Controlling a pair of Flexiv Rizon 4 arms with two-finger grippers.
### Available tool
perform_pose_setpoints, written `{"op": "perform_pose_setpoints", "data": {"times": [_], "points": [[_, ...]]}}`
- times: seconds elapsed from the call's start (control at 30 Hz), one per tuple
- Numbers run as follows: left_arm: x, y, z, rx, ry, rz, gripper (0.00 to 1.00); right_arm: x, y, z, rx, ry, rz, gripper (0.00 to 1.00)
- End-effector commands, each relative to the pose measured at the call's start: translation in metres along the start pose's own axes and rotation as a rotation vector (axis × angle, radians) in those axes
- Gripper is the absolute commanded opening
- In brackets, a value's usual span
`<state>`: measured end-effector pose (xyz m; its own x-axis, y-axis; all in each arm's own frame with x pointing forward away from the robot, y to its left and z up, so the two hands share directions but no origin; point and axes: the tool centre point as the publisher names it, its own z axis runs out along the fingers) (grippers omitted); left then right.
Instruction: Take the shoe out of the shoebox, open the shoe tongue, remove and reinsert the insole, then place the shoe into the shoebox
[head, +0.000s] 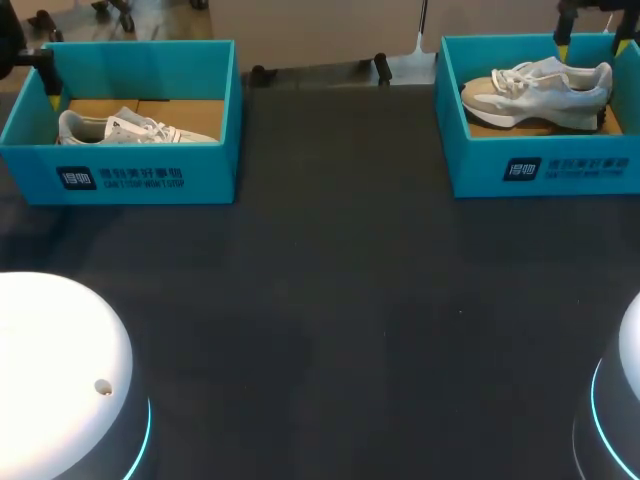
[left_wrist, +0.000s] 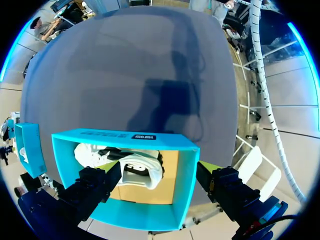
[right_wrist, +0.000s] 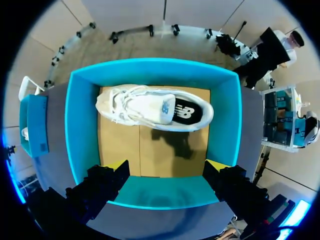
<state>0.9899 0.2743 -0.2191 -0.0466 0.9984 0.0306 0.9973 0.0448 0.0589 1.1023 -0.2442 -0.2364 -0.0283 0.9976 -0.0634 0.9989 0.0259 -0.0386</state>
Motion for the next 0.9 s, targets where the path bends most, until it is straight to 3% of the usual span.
{"op": "perform_pose_setpoints", "data": {"times": [0.03, 0.2, 0.23, 0.7, 0.9], "points": [[0.0, -0.002, 0.0, -0.003, 0.001, 0.001, 1.0, -0.009, 0.008, 0.005, 0.0, -0.011, -0.001, 1.0], [0.0, -0.002, 0.0, -0.003, 0.001, 0.001, 1.0, -0.029, 0.023, 0.02, -0.039, -0.01, -0.029, 1.0], [0.0, -0.002, 0.0, -0.003, 0.001, 0.001, 1.0, -0.036, 0.027, 0.026, 0.0, 0.025, -0.015, 1.0], [0.0, -0.002, 0.0, -0.003, 0.001, 0.001, 1.0, -0.036, 0.027, 0.026, 0.0, 0.025, -0.015, 1.0], [0.0, -0.002, 0.0, -0.003, 0.001, 0.001, 1.0, -0.044, 0.042, 0.04, -0.034, -0.01, 0.003, 1.0]]}}
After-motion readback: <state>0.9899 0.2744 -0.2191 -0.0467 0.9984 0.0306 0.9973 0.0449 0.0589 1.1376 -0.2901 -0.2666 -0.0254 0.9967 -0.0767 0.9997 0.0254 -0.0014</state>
